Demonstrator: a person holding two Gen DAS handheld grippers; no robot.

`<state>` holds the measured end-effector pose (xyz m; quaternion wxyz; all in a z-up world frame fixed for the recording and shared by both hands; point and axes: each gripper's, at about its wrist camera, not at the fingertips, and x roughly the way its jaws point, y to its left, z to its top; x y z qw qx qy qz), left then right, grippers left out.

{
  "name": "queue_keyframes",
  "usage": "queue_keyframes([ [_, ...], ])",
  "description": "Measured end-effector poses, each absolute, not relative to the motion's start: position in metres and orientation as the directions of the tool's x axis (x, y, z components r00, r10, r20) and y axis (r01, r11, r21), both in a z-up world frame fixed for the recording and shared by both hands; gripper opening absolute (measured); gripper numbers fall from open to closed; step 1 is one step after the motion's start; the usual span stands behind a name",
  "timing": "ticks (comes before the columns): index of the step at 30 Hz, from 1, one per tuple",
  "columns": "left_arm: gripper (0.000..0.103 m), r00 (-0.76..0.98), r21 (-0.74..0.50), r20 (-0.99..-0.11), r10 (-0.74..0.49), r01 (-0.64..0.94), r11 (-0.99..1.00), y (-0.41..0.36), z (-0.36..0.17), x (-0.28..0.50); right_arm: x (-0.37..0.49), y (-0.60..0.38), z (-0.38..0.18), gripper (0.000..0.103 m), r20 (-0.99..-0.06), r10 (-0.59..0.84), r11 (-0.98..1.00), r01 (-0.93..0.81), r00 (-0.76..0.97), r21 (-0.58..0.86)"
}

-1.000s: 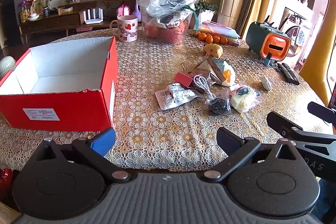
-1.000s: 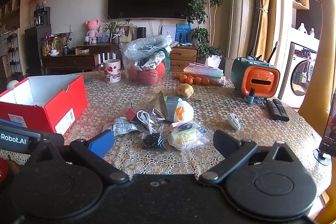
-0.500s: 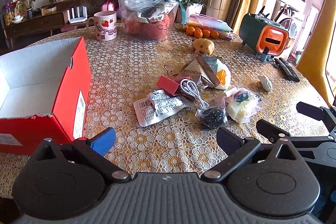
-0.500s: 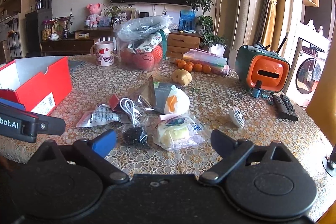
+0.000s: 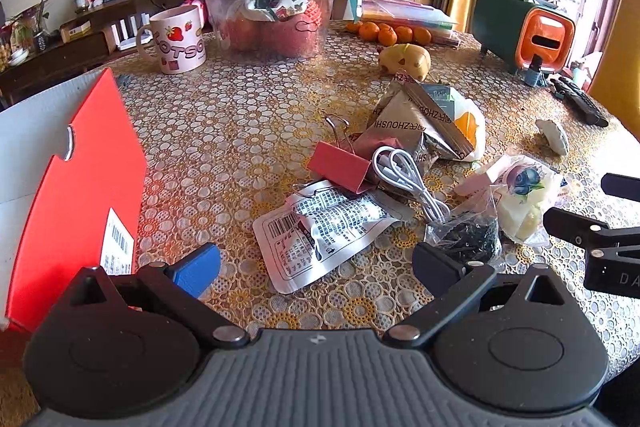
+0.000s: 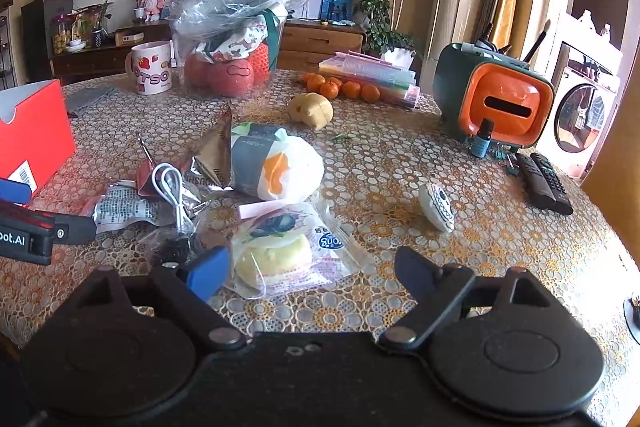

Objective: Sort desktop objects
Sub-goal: 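Grasp the white barcode sachet with the left tool while the right tool grasps the clear cake bag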

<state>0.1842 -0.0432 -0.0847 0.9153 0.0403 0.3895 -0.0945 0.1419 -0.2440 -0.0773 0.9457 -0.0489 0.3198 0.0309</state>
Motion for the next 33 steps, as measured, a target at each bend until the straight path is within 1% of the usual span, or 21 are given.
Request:
queue_keyframes([
  [6,0.103,0.669,0.052,-0.732,-0.124,0.236,0.97,-0.047,-0.096,0.201,0.156,-0.244,-0.085,0.089,-0.628,0.031,0.992,-0.101,0.778,-0.076],
  [15,0.103,0.662,0.058,-0.733,-0.153,0.285,0.957,-0.051,-0.109,0.218,0.17,-0.243,-0.095,0.09,-0.649,0.057,0.99,-0.127,0.759,-0.062],
  [22,0.103,0.649,0.043,-0.742,-0.167,0.295,0.955,-0.05,-0.119,0.232,0.18,-0.239,-0.102,0.095,-0.651,0.065,0.987,-0.143,0.756,-0.068],
  [29,0.103,0.649,0.023,-0.736,-0.193,0.309,0.951,-0.05,-0.121,0.239,0.189,-0.238,-0.106,0.095,-0.662,0.086,0.987,-0.156,0.745,-0.047],
  [33,0.103,0.651,0.026,-0.733,-0.197,0.316,0.949,-0.051,-0.121,0.239,0.19,-0.238,-0.107,0.091,-0.665,0.1,0.987,-0.156,0.74,-0.025],
])
